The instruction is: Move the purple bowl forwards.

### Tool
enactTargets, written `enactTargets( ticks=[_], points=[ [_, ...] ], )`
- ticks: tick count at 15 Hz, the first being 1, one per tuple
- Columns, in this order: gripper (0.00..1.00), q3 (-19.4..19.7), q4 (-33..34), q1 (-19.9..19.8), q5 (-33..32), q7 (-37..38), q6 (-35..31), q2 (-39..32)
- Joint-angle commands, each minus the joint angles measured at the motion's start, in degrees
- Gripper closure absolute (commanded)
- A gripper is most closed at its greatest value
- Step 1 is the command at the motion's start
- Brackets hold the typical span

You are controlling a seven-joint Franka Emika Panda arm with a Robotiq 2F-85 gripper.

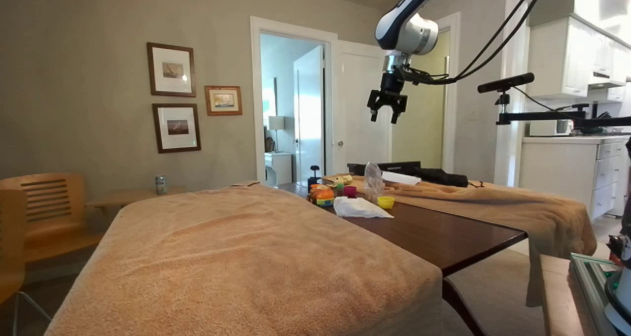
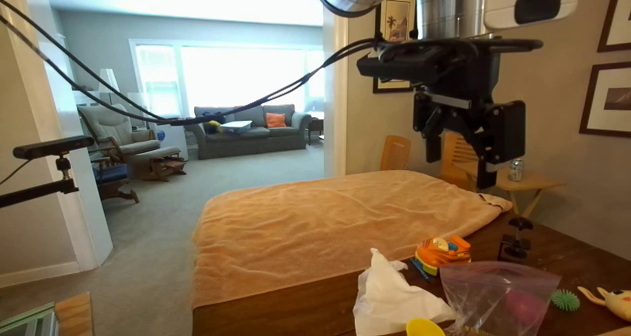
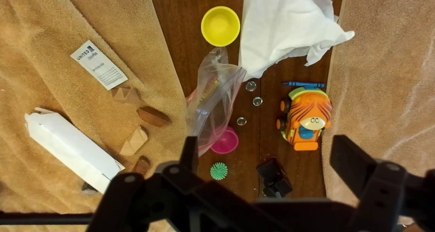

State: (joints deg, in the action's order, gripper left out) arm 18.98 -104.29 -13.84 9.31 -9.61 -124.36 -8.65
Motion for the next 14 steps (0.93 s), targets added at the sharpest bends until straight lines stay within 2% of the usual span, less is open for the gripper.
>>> enactTargets(
  ticks=[1,4,14],
  points=[
    [0.00,-1.7,0.3,-1.6,-0.3,0.2,0.2,0.0],
    [0.00,-1.9,3.0,-2.4,0.8,-1.1,-0.6,-2.3],
    [0.00,-5.5,21.9,-9.1,2.6,-3.9,-2.6,-17.7]
  ],
)
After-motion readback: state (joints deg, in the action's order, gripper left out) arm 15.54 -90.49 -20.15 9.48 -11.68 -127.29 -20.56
